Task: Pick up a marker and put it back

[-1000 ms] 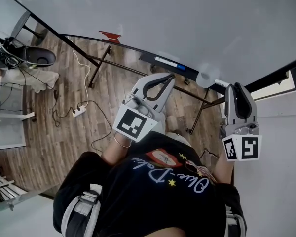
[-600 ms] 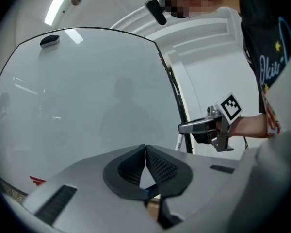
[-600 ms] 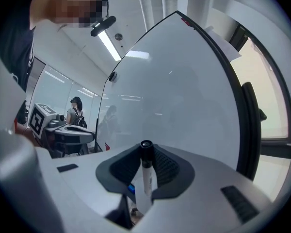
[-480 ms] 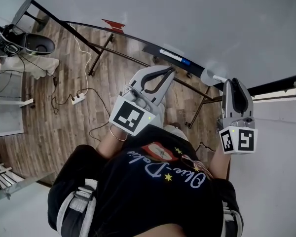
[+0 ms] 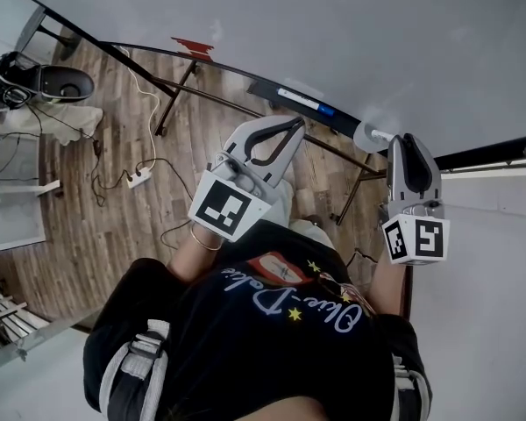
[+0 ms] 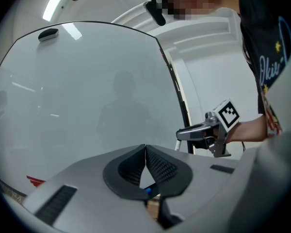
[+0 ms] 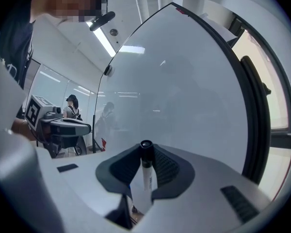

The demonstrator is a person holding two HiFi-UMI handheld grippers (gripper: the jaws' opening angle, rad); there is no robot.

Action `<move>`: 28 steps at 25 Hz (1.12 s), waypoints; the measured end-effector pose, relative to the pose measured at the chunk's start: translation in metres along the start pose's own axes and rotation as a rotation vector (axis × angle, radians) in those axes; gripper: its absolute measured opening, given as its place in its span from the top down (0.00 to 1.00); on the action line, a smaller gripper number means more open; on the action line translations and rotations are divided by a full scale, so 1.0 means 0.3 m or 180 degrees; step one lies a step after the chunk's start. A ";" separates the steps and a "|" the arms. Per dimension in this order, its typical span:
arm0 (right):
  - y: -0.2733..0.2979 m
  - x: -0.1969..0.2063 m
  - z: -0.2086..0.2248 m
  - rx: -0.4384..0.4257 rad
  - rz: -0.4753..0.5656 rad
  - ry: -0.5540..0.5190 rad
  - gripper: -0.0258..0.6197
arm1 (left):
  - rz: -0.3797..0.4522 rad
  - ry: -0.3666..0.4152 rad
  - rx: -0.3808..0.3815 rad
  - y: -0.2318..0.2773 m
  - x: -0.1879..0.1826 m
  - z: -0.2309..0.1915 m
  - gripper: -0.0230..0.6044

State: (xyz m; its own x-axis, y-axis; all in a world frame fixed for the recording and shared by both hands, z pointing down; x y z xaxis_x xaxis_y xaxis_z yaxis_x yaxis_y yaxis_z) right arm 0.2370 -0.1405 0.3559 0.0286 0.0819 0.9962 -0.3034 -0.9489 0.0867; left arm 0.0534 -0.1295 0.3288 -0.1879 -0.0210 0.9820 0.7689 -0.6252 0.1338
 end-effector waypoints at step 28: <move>0.105 0.130 0.021 -0.0029 -0.0025 0.0175 0.85 | -0.0081 -0.0004 0.0017 0.078 0.004 -0.033 0.96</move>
State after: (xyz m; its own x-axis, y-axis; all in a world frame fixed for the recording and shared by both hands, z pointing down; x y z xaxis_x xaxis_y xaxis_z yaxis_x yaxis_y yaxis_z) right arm 0.2346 -0.1691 0.3973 -0.0214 0.1061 0.9941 -0.3120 -0.9454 0.0942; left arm 0.0652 -0.1520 0.3316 -0.2068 -0.0040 0.9784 0.7671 -0.6214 0.1596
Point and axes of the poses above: the fingertips, and each gripper's own axes: y forward along the fingers, z to its right, x out of its underside, the point moved 2 cm from there along -y, backward along the fingers, and after that the axes turned 7 degrees about x, right-handed, at the moved point
